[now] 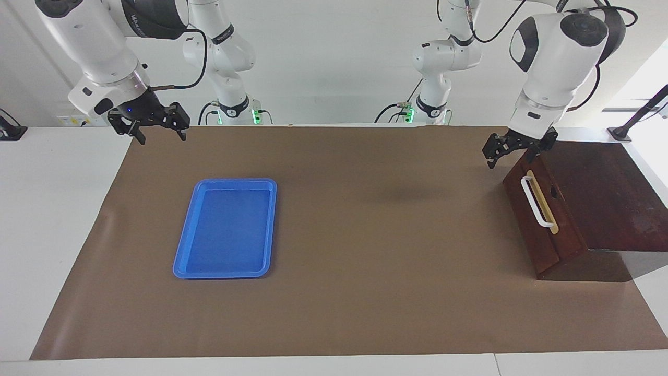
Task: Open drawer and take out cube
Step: 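Pull the wooden drawer open by its white handle with the left gripper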
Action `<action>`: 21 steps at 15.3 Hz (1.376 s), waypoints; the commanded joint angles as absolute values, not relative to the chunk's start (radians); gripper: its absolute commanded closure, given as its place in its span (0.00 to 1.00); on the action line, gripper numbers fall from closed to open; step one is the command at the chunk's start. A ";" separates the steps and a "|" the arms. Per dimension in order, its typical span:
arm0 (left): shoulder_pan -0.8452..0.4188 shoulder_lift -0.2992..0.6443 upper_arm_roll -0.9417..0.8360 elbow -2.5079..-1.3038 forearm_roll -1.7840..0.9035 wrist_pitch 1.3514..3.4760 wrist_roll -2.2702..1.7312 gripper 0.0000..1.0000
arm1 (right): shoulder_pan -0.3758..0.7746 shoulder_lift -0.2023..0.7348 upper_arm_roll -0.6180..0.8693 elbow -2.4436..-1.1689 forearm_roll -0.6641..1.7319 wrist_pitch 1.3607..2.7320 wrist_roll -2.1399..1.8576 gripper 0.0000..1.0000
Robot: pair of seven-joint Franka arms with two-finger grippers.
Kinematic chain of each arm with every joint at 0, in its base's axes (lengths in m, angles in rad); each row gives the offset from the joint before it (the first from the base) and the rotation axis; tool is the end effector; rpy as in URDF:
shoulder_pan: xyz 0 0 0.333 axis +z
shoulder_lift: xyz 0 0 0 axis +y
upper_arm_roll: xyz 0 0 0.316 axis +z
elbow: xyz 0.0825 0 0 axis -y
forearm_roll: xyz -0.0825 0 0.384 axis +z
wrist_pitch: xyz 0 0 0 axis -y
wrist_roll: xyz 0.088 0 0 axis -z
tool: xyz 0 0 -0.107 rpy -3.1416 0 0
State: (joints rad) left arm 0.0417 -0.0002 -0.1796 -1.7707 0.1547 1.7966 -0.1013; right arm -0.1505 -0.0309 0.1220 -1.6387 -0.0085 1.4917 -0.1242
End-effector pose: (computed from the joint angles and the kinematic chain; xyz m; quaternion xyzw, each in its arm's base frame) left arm 0.5626 -0.0649 0.5500 -0.9965 0.0346 -0.0219 0.0735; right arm 0.5343 -0.0152 0.6030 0.9972 0.0475 -0.0584 0.0017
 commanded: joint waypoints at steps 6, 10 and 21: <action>0.027 0.139 -0.176 -1.893 0.495 2.087 -0.051 0.00 | -0.163 -0.035 0.130 -1.637 -0.026 1.485 -0.109 0.00; 0.124 0.127 -0.176 -1.999 0.511 2.227 0.014 0.00 | -0.163 -0.035 0.130 -1.637 -0.026 1.485 -0.109 0.00; 0.004 0.115 -0.186 -2.057 0.488 2.234 -0.245 0.00 | -0.161 -0.037 0.132 -1.637 -0.023 1.479 -0.114 0.00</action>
State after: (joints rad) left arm 0.0938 0.1437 -0.1841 -2.0192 0.4920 2.2261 -0.1088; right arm -0.1505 -0.0309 0.1220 -1.6387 -0.0085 1.4917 -0.1242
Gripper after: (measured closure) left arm 0.000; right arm 0.000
